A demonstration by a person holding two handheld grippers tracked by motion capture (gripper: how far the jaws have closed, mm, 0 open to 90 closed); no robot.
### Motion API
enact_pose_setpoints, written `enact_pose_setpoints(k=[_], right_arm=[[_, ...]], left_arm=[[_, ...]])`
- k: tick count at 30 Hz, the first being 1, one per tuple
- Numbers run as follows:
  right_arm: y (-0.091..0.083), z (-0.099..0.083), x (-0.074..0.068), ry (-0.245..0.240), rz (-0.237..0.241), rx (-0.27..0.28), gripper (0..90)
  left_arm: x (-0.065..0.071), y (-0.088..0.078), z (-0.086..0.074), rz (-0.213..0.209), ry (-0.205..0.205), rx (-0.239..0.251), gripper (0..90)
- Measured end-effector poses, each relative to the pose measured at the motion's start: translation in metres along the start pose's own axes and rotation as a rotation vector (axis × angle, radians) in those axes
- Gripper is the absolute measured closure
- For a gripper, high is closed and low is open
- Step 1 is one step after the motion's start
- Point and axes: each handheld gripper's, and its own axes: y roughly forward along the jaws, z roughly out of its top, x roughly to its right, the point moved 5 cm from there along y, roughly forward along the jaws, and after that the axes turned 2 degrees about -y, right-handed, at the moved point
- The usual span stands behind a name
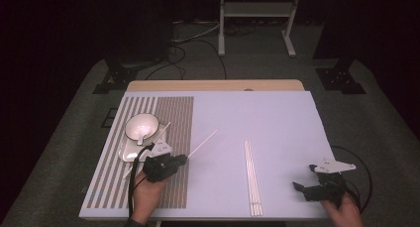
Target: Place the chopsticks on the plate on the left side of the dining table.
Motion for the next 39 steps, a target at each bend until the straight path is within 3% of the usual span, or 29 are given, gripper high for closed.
enact_pose_setpoints(k=[26, 39], right_arm=[[0.0, 0.0, 0.0, 0.0, 0.0, 0.0, 8.0], [0.0, 0.0, 0.0, 0.0, 0.0, 0.0, 8.0]], left_arm=[[-0.038, -0.037, -0.016, 0.094, -0.065, 0.03, 84.8], [-0.057, -0.048, -0.024, 0.137, -0.097, 0.031, 84.8]])
